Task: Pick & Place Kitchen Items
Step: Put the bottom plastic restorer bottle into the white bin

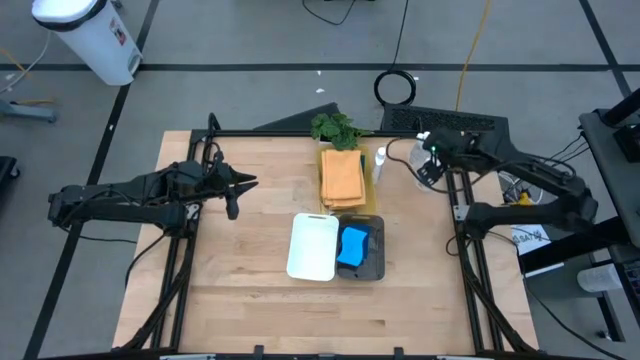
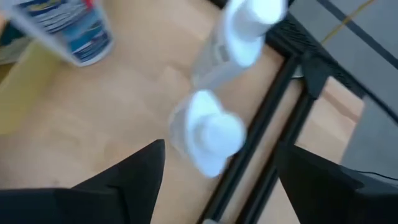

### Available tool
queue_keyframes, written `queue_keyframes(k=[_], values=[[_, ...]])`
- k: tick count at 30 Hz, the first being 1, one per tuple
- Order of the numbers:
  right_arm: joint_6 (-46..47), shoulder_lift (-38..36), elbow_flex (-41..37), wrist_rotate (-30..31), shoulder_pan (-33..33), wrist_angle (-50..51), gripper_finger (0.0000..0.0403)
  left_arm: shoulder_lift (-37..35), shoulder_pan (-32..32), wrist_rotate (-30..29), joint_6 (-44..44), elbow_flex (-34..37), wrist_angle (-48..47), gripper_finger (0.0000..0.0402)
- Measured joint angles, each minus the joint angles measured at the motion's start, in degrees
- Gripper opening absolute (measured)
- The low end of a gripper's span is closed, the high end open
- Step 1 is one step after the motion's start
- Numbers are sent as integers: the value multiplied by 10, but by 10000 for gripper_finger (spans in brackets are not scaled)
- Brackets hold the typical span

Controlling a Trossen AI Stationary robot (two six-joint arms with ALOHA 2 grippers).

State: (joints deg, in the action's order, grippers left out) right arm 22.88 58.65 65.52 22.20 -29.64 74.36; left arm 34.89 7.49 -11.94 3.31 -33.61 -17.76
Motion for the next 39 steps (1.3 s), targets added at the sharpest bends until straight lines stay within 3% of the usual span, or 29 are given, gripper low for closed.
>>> queue_keyframes(k=[2,8,14,27,34,39], values=[[-14,0,-4,-3,-27,-11,276,0,0,0,0,0,0,79],[-62,0,-36,-102,-97,-68,262,0,0,0,0,0,0,79],[-81,0,-52,-105,-122,-86,233,0,0,0,0,0,0,79],[-98,-3,-50,-106,-123,-92,80,0,0,0,0,0,0,79],[-100,-39,6,-107,-84,-91,80,17,0,9,3,0,20,86],[-71,-70,61,-135,3,-102,80,69,0,37,6,0,80,150]])
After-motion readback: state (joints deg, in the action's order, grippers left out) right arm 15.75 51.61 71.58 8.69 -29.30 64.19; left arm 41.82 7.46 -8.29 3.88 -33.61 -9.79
